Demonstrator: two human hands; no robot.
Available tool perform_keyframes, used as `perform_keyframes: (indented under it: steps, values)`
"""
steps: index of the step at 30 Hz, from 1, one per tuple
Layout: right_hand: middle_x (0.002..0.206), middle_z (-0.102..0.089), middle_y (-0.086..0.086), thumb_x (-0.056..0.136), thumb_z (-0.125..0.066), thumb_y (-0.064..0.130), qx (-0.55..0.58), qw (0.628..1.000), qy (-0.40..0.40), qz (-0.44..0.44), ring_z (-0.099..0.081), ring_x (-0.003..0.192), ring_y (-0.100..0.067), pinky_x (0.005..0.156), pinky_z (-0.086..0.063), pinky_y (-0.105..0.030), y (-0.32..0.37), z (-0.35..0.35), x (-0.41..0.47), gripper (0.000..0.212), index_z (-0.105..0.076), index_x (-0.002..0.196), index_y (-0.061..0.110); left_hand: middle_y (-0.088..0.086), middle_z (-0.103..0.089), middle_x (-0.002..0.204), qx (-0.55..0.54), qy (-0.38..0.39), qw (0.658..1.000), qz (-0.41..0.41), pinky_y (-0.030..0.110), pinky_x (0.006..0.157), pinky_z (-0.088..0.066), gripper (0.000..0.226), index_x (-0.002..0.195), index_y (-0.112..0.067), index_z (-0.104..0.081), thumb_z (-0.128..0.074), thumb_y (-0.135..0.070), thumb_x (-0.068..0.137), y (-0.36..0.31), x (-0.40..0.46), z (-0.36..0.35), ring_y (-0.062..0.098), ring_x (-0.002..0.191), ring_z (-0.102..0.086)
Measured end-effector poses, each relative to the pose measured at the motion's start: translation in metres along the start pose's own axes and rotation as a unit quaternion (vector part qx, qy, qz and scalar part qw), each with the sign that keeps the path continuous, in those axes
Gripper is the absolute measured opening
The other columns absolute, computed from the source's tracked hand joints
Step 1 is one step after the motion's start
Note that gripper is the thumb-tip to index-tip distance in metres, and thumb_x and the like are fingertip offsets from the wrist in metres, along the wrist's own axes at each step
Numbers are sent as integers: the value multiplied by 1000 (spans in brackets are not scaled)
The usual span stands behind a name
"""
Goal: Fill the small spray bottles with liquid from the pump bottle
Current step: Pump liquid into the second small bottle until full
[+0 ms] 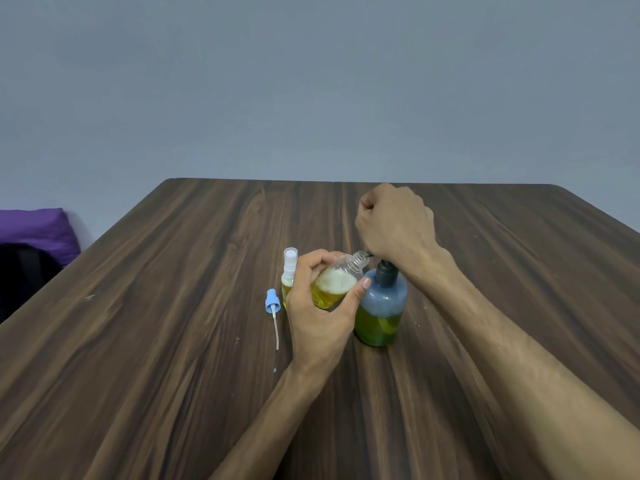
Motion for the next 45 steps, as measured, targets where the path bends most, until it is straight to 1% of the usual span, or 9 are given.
perform_keyframes:
  steps: [5, 9, 12, 16, 22, 27, 32, 38, 45]
  values:
    - [59, -43, 5, 89, -48, 12, 1, 1000, 12, -1, -44, 64, -27, 64, -34, -34, -1, -3, -1, 37, -37, 54, 21, 3, -75, 111, 0, 2, 1000, 5, 40, 96, -60, 49, 110, -34, -61, -91, -13, 79, 0, 0, -1, 29, 106, -74]
    - [57, -42, 2, 84, -47, 9, 6, 1000, -23, 0, -38, 56, -23, 61, -31, -33, 0, 3, 0, 35, -38, 52, 17, 1, -74, 112, -1, 5, 1000, -1, 40, 96, -59, 51, 110, -41, -61, -92, -17, 79, -1, 1, 0, 30, 107, -73]
    - [58, -47, 2, 87, -47, 10, 3, 1000, 3, -3, -45, 60, -26, 63, -36, -35, 0, -2, -2, 36, -42, 52, 19, 2, -74, 112, 0, 5, 1000, 1, 43, 97, -59, 48, 111, -42, -61, -91, -23, 79, -1, 0, -1, 30, 107, -73]
    - [58, -45, 0, 83, -47, 8, -7, 1000, -15, 0, -40, 55, -23, 54, -27, -32, 4, 7, 5, 30, -41, 54, 15, 3, -75, 111, -1, 2, 1000, -6, 47, 96, -59, 49, 110, -43, -61, -91, -18, 80, -1, 1, -1, 31, 106, -74]
    - [59, -49, 5, 90, -49, 12, -12, 1000, -5, 4, -45, 57, -19, 52, -26, -28, -1, -4, -2, 35, -46, 56, 21, 4, -75, 112, 3, 3, 1000, -4, 49, 97, -59, 49, 111, -39, -62, -91, -16, 80, 0, 1, -1, 31, 107, -74]
    - [57, -44, 2, 84, -48, 8, 2, 999, -34, -12, -36, 52, -15, 50, -22, -29, 0, 5, 0, 32, -41, 54, 15, 3, -75, 112, 6, 3, 1000, -7, 45, 98, -60, 51, 111, -40, -61, -91, -14, 79, -1, 0, 0, 28, 108, -74]
    - [56, -48, 3, 87, -48, 8, 2, 1000, -24, -8, -43, 54, -19, 55, -28, -31, 1, 3, -2, 34, -45, 54, 17, 1, -74, 112, 6, 4, 1000, -3, 43, 97, -60, 53, 110, -41, -61, -92, -12, 79, -1, -1, 0, 30, 108, -74]
    - [57, -46, 7, 91, -49, 9, -2, 1000, -20, -19, -38, 52, -10, 50, -22, -26, -2, -1, -6, 38, -43, 55, 19, 1, -74, 112, 8, 6, 1000, -5, 48, 97, -60, 54, 111, -38, -62, -93, -6, 79, -1, 0, 0, 29, 108, -74]
    - [57, -47, 4, 87, -49, 8, -7, 999, -49, -15, -41, 53, -16, 50, -22, -28, 0, 4, -3, 33, -44, 56, 17, -1, -74, 112, 3, 6, 1000, -14, 44, 97, -60, 52, 111, -38, -62, -91, -9, 80, -2, 0, 0, 29, 109, -73]
Point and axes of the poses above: each hand's wrist, its own x-axis towards the middle knuckle, its own z-axis out of the back of the hand, y = z × x, the point moved 4 cm from there along x, towards the middle knuckle
